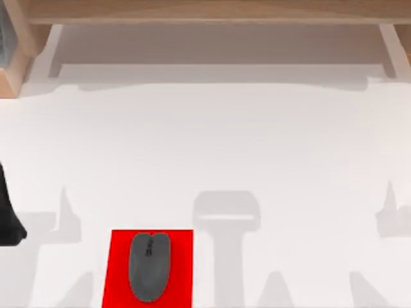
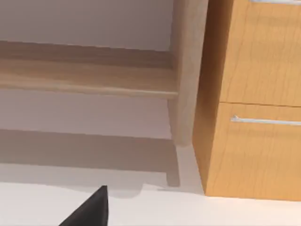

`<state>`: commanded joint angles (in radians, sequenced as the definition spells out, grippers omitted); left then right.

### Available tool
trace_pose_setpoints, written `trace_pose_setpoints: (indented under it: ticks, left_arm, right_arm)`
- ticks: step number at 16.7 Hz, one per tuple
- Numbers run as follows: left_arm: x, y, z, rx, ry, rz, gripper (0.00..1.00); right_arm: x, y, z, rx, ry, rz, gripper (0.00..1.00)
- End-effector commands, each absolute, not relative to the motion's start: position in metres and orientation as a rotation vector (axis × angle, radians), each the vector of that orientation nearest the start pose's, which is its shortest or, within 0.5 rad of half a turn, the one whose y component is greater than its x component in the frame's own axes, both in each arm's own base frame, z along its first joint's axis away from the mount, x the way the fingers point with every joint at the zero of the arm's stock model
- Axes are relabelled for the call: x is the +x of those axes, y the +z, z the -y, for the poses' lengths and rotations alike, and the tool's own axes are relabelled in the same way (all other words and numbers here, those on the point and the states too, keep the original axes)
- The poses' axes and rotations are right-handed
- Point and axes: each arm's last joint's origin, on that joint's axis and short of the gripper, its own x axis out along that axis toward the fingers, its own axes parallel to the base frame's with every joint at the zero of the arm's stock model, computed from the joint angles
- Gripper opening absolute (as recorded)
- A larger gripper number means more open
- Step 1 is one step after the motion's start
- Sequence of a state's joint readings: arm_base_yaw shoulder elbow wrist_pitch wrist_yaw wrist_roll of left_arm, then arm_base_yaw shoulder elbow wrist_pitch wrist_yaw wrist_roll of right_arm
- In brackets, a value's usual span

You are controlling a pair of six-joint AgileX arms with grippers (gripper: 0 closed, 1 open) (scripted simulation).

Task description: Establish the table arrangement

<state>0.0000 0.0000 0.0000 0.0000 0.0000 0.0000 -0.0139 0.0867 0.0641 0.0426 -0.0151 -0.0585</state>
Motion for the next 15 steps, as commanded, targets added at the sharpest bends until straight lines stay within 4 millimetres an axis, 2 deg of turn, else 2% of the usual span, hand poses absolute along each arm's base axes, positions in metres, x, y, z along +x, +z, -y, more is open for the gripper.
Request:
trace_pose_setpoints:
  ticks: [3, 10, 12, 15]
  left_arm:
    - [0.106, 0.16, 0.001, 0.0, 0.0, 0.0, 1.0]
    - [0.106, 0.163, 0.002, 0.0, -0.002, 0.0, 1.0]
    - [0.106, 0.176, 0.003, -0.001, -0.01, -0.001, 1.0]
    - [0.111, 0.217, 0.008, -0.002, -0.023, -0.006, 1.0]
  right_arm:
    - [0.106, 0.161, 0.001, -0.004, 0.0, 0.001, 1.0]
    - [0.106, 0.16, 0.001, 0.0, 0.0, 0.0, 1.0]
    - [0.106, 0.16, 0.001, 0.0, 0.0, 0.0, 1.0]
    - [0.106, 0.16, 0.001, 0.0, 0.0, 0.0, 1.0]
